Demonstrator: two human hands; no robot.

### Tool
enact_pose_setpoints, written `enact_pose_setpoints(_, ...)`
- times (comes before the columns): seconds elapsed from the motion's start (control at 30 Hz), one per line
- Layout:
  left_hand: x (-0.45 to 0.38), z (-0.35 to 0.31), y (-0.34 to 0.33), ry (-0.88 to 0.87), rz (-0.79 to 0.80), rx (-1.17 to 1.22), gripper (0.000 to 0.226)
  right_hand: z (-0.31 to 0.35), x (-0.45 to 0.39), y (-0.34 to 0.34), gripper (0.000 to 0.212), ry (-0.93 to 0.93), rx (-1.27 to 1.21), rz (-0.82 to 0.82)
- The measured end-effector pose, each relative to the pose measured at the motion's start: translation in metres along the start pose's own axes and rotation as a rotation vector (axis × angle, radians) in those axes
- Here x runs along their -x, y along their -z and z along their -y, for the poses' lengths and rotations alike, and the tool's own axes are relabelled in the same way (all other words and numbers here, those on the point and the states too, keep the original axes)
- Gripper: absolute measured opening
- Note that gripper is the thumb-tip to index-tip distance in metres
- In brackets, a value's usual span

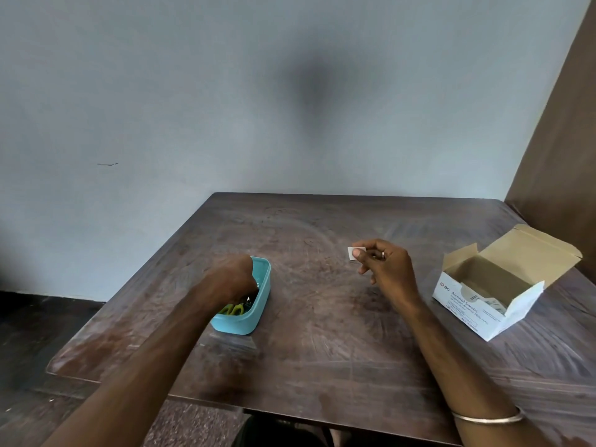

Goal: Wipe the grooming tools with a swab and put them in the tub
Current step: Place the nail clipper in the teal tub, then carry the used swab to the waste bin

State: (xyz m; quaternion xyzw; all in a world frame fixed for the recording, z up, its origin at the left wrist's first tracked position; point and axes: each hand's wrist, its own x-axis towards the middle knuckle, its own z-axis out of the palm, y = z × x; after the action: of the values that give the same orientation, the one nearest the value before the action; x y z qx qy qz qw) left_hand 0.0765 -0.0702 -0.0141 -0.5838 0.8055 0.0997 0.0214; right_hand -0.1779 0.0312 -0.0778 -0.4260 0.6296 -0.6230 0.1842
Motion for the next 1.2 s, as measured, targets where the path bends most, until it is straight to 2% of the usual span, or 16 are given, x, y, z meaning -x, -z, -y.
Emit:
enact_pose_setpoints(0.2, 0.003, -0.001, 0.005, -0.024, -0.039, 0.009, 0.028, 0.004, 0.0, 0.002, 0.011, 0.014, 0.026, -0.04)
enact_pose_setpoints(0.4, 0.019, -0.016, 0.028, -0.091, -0.335, 0.064, 0.028, 0.026, 0.01, 0.004, 0.005, 0.053, 0.014, -0.089)
enact_pose_setpoints(0.53, 0.04, -0.051, 0.039, -0.215, -0.433, 0.163, 0.039, 0.046, 0.029, 0.024, 0.007, 0.121, 0.021, -0.145)
enact_pose_setpoints(0.7, 0.073, -0.122, 0.027, -0.404, -0.447, 0.288, 0.051, 0.067, 0.059, 0.074, 0.019, 0.153, 0.02, -0.249)
enact_pose_setpoints(0.97, 0.131, -0.241, -0.022, -0.725, -0.338, 0.467, 0.058, 0.08, 0.129, 0.193, 0.008, 0.087, 0.065, -0.446)
enact_pose_setpoints(1.1, 0.171, -0.297, -0.053, -0.891, -0.321, 0.432, 0.062, 0.074, 0.182, 0.251, 0.008, 0.047, 0.123, -0.584)
enact_pose_setpoints(1.2, 0.196, -0.333, -0.081, -0.943, -0.241, 0.399, 0.062, 0.06, 0.225, 0.289, 0.01, -0.018, 0.143, -0.687)
